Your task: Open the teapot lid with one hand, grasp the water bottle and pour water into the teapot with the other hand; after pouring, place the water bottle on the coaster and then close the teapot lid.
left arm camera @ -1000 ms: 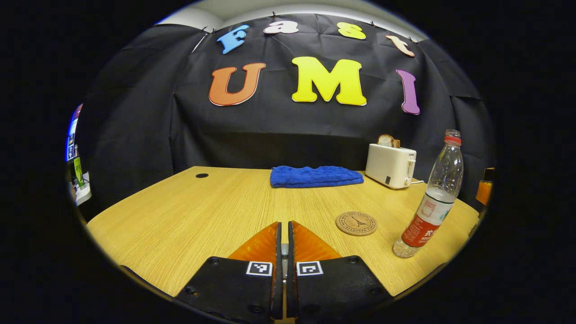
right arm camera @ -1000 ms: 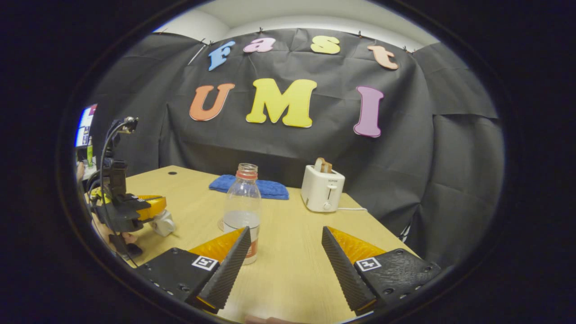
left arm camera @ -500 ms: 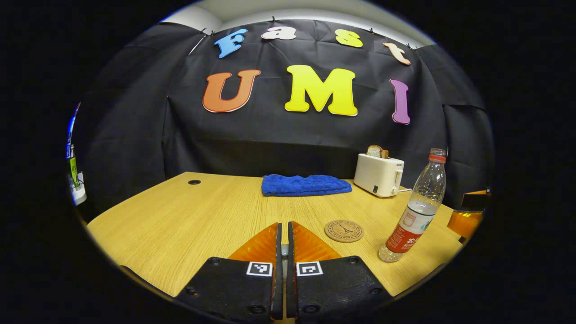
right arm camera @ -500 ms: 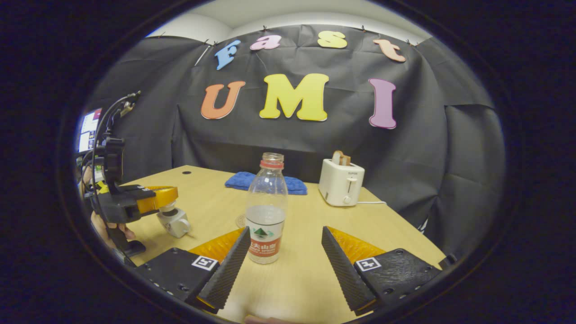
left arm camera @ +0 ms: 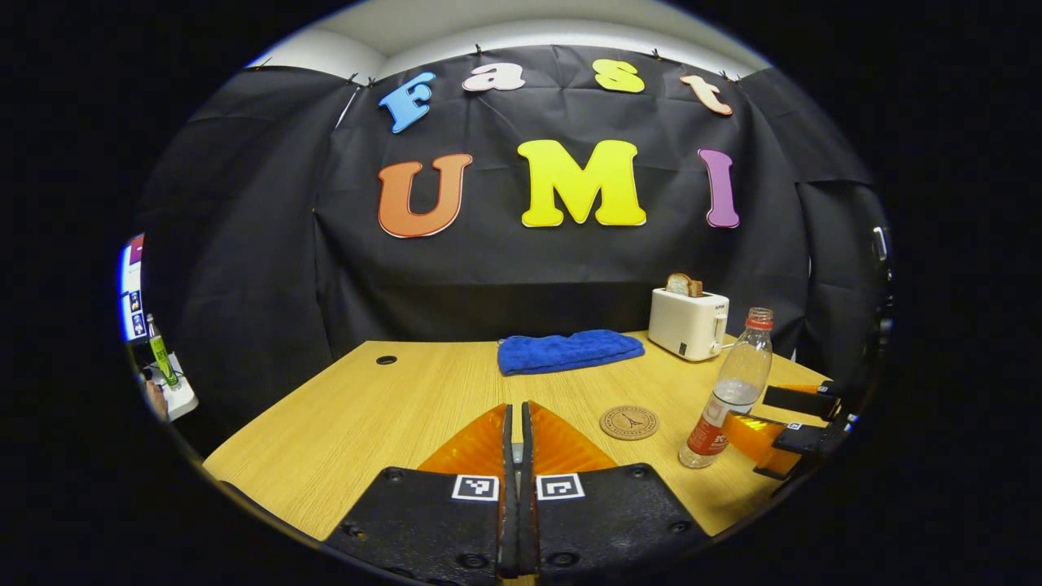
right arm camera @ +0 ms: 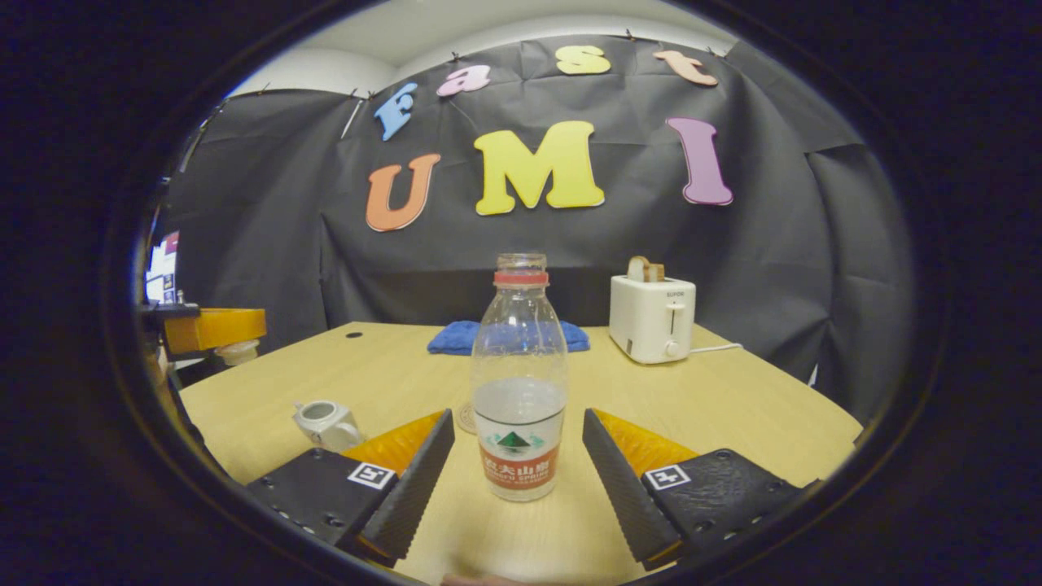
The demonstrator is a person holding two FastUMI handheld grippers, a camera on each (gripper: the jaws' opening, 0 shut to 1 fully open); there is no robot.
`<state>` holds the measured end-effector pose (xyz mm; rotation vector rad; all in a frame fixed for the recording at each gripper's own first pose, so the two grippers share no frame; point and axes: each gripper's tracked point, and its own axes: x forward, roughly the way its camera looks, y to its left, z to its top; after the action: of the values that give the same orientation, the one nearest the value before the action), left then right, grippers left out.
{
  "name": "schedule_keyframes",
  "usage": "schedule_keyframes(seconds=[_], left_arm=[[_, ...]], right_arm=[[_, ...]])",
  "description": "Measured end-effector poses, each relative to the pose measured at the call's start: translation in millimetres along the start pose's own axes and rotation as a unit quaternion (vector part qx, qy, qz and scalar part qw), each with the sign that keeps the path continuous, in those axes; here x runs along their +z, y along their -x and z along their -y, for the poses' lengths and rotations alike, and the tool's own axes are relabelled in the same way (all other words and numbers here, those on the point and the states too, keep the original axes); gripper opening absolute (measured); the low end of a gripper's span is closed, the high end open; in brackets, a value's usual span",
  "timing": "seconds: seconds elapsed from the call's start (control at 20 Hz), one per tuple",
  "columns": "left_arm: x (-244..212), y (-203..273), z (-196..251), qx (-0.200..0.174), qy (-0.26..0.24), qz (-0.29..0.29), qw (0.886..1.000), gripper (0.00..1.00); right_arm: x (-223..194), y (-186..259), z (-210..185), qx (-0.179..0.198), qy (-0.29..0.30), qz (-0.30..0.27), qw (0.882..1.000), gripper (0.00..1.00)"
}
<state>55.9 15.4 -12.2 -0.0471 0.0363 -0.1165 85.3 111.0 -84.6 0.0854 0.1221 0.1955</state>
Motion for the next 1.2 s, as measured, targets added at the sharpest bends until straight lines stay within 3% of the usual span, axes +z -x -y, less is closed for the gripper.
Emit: schedule_keyframes(seconds=[0.25, 0.4, 0.7, 0.8, 0.95, 1.05, 1.2], left_arm=[[11.6, 18.5, -26.2, 0.018, -0.011, 0.003, 1.000, 0.03], [16.2, 25.0, -23.5, -0.015, 0.001, 0.012, 1.000, 0.03], [13.9, 32.7, -44.2, -0.010, 0.007, 0.006, 1.000, 0.03], [9.2, 34.7, -49.6, -0.010, 0.013, -0.004, 1.000, 0.03], [20.3, 41.3, -64.4, 0.000, 0.015, 0.013, 1.000, 0.03], [25.7, 44.5, -66.2, -0.004, 0.026, 0.021, 0.999, 0.03], [27.8, 47.4, -73.3, -0.002, 0.033, 0.024, 0.999, 0.03]], right_arm=[[-0.8, -25.6, -2.5, -0.008, 0.016, -0.008, 1.000, 0.97], [1.7, -24.1, -13.7, -0.006, 0.028, -0.007, 1.000, 0.77], [18.7, -11.3, -35.6, -0.020, 0.129, 0.004, 0.991, 0.76], [18.9, -11.3, -34.1, -0.043, 0.193, 0.002, 0.980, 0.75], [19.6, -14.6, -27.0, -0.090, 0.298, 0.002, 0.950, 0.75], [14.2, -19.8, -29.9, -0.100, 0.353, 0.001, 0.930, 0.76], [-0.6, -27.3, -32.5, -0.105, 0.398, -0.023, 0.911, 0.77]])
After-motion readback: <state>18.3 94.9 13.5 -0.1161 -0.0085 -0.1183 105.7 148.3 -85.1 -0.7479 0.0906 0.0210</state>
